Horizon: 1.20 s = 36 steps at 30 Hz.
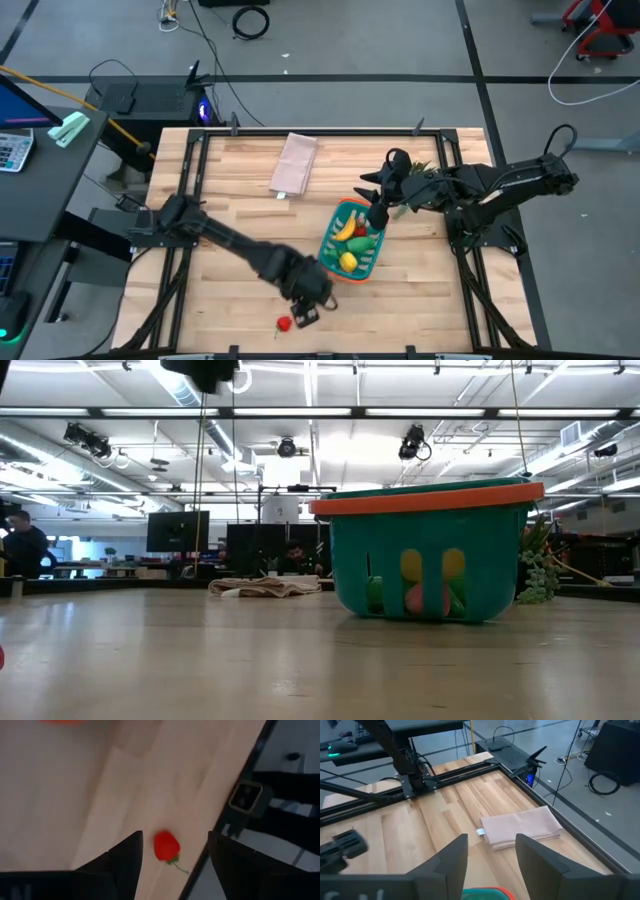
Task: Pick and placing Produce into tupperware
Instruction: Put the red strawberry into the blue basket
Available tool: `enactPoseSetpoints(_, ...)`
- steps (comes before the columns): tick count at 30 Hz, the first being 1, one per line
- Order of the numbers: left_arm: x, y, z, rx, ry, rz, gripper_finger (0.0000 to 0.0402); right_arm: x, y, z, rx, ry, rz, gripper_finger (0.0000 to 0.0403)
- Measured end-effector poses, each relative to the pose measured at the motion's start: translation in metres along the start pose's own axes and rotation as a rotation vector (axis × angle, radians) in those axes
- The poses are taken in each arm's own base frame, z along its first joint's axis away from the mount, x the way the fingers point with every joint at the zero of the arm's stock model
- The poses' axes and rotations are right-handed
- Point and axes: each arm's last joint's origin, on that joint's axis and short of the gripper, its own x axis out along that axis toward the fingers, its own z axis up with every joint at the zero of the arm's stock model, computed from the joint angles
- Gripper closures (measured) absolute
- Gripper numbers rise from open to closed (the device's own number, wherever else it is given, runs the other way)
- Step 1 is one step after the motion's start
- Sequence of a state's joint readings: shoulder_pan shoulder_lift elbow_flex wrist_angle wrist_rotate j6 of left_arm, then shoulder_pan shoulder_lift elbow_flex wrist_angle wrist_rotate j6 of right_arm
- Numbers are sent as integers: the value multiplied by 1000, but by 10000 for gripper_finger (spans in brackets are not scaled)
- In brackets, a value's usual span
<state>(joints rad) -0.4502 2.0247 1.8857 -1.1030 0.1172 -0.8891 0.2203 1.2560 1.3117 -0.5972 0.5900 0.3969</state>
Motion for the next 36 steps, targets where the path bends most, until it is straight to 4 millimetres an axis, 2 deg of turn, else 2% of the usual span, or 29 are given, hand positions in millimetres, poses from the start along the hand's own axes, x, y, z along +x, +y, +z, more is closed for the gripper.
enactPoseSetpoints(5, 13, -17, -31, -18, 39, 8, 173, 0, 0, 0, 0, 0, 0, 228)
enactPoseSetpoints(13, 22, -42, -73, -285, 69, 20, 173, 0, 0, 0, 0, 0, 0, 228)
enactPoseSetpoints(17, 30, -50, -88, -407, 82, 34, 173, 0, 0, 0, 1, 0, 0, 228)
enactPoseSetpoints(26, 54, -57, -99, -493, 85, 76, 173, 0, 0, 0, 2, -1, 0, 228)
enactPoseSetpoints(36, 82, -54, -93, -496, 87, 126, 186, 0, 0, 0, 1, 0, 0, 228)
